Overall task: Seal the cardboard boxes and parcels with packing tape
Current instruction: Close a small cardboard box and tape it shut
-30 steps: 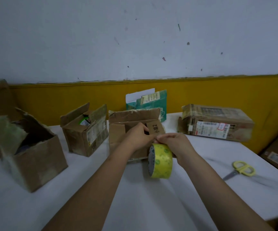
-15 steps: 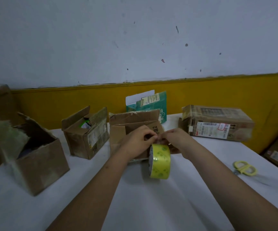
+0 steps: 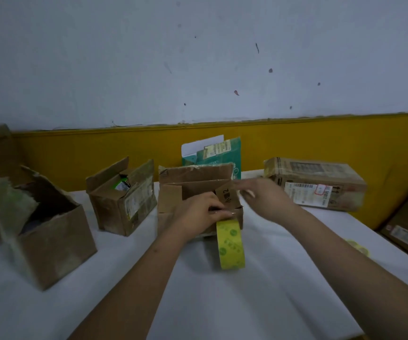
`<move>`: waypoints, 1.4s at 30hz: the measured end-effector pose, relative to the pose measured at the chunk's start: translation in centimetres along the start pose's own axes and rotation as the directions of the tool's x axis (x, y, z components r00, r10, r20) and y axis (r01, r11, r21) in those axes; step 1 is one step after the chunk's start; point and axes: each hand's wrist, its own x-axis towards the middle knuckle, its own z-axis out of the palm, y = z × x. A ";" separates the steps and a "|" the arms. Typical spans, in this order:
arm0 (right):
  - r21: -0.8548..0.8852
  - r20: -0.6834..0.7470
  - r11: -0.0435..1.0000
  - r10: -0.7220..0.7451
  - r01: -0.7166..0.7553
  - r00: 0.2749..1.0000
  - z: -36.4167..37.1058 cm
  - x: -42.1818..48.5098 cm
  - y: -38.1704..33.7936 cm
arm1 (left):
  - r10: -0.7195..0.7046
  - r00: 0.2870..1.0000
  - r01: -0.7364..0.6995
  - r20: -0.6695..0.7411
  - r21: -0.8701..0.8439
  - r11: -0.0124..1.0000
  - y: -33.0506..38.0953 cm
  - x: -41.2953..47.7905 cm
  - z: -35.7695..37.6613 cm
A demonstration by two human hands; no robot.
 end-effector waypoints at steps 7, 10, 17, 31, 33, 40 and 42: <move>-0.065 0.320 0.997 -0.017 0.040 0.947 2.7 2.2 -0.7 | -0.023 1.000 0.022 0.019 0.052 0.998 -0.5 0.0 0.5; 0.157 0.365 0.986 -0.005 -0.056 0.931 3.7 3.1 -0.3 | -0.028 0.998 0.024 0.053 0.085 0.996 -0.3 0.3 0.4; 0.605 0.203 0.775 0.070 -0.182 0.977 4.9 1.6 -0.3 | 0.035 0.983 -0.115 0.183 0.450 0.886 1.6 0.4 -0.2; 0.780 0.188 0.515 0.351 -0.357 0.917 7.9 -7.9 -4.5 | 0.040 0.999 -0.054 0.037 0.566 0.823 0.8 1.0 0.3; 0.780 0.160 0.519 0.376 -0.351 0.913 7.8 -7.9 -4.5 | 0.018 0.999 -0.041 0.048 0.557 0.830 0.8 1.4 0.1; 0.787 0.083 0.511 0.470 -0.347 0.879 7.4 -9.0 -6.0 | -0.028 0.995 -0.022 0.094 0.490 0.871 0.6 2.2 -0.3; 0.780 0.039 0.532 0.485 -0.330 0.874 7.3 -9.4 -6.2 | -0.055 0.994 0.003 0.099 0.468 0.884 0.6 2.3 -0.3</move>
